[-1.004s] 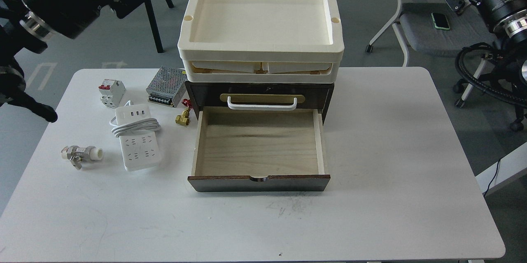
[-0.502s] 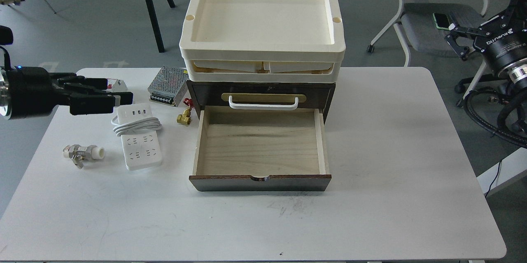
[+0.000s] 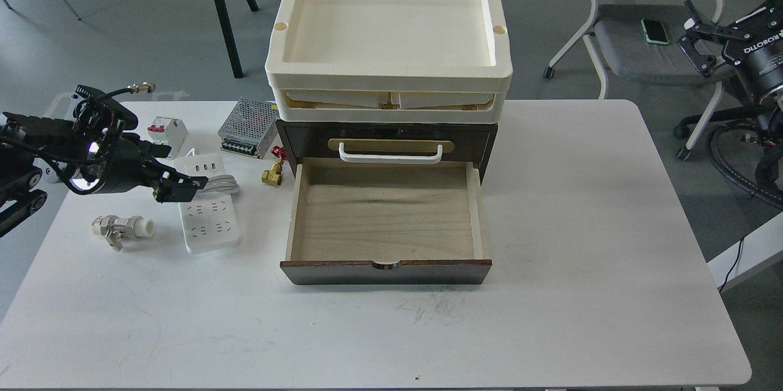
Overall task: Put charging cable into cabinet
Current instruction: 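Lower the left gripper onto the white power strip and close on it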
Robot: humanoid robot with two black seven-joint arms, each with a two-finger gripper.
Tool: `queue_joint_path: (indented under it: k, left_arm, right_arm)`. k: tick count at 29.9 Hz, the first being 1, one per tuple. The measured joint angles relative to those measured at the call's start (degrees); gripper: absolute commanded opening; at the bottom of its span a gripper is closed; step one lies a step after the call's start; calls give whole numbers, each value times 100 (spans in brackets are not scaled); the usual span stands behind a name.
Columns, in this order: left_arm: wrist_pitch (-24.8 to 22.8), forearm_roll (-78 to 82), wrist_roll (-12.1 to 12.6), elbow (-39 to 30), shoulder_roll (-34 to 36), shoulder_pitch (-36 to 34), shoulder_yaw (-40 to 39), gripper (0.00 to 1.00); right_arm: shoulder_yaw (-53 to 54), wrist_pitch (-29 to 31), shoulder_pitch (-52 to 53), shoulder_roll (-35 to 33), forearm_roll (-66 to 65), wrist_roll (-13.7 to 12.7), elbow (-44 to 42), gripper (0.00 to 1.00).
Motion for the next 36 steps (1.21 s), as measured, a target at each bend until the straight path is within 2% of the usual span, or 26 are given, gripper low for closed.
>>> queue_joint_path:
  k: [8,16,28,36]
  left_arm:
    - [143,12,1,275,-515,41,62,92]
    - [652,20,1,935,-944,29,495,67]
    - [1192,11,1,1161,-939,51,687,65]
    - [1235,20,2,1276,-978,84,697,61]
  right_arm:
    - [-11,0,-16,7,0,0,-14,100]
    - [1,0,-49,4,0,0,-9,100]
    - [10,0,-62,-1,0,0,2,100]
    - [17,0,-78,-9,0,0,2,100]
